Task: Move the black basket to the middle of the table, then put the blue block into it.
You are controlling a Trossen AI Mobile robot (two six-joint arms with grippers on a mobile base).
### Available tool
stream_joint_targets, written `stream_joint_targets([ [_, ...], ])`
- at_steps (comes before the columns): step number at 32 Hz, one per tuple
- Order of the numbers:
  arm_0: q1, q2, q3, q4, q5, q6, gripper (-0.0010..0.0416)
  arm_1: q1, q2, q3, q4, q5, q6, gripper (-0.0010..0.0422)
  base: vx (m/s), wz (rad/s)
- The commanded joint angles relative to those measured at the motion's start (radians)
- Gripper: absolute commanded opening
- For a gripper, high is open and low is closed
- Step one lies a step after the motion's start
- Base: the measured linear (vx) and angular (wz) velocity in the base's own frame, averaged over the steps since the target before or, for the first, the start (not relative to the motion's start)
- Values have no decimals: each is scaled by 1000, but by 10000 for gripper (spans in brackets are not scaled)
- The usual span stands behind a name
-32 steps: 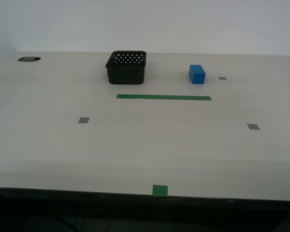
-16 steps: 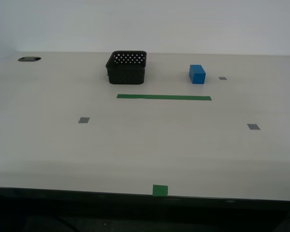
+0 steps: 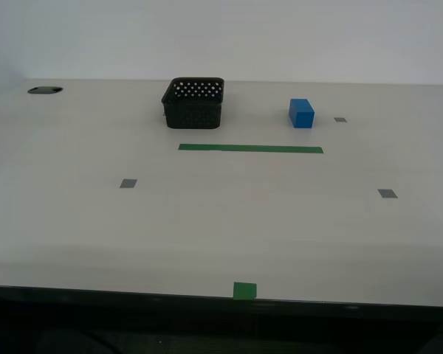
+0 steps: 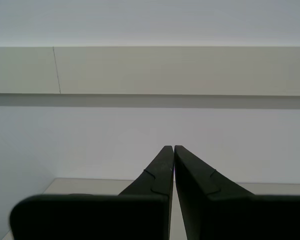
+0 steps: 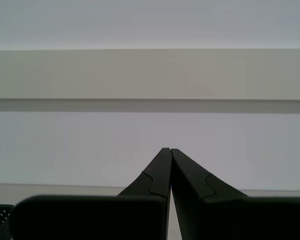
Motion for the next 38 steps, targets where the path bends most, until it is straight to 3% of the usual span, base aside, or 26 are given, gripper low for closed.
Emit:
stream_joint_targets([
  [1,0,0,1,3,0,1,1,1,0,6,6,-2,0,0,0,0],
  [7,0,0,3,22,0,3,1,0,0,28,5,-2,6,0,0,0],
  [10,1,0,12,21,0,2,0,-4,0,56,-39,40,-19,0,0,0],
  [11,1,0,16,21,0,8,1,-13,1,98,-142,50,-45,0,0,0],
  [17,4,2,60,-8,-1,28,0,-84,127,380,-608,50,-31,0,0,0],
  [20,6,2,80,-36,-1,29,1,-124,219,499,-721,50,11,0,0,0],
  [24,7,2,102,-104,-1,29,1,-186,379,660,-797,49,162,0,0,0],
  [25,8,2,108,-134,-2,29,1,-204,429,712,-829,49,164,0,0,0],
  [29,8,2,115,-211,-2,29,1,-243,614,906,-981,49,121,0,0,0],
  [33,8,2,115,-267,-2,30,1,-249,818,1114,-1126,50,14,0,0,0],
  [38,10,2,110,-299,-4,30,0,-251,1060,1364,-1287,59,7,0,0,0],
])
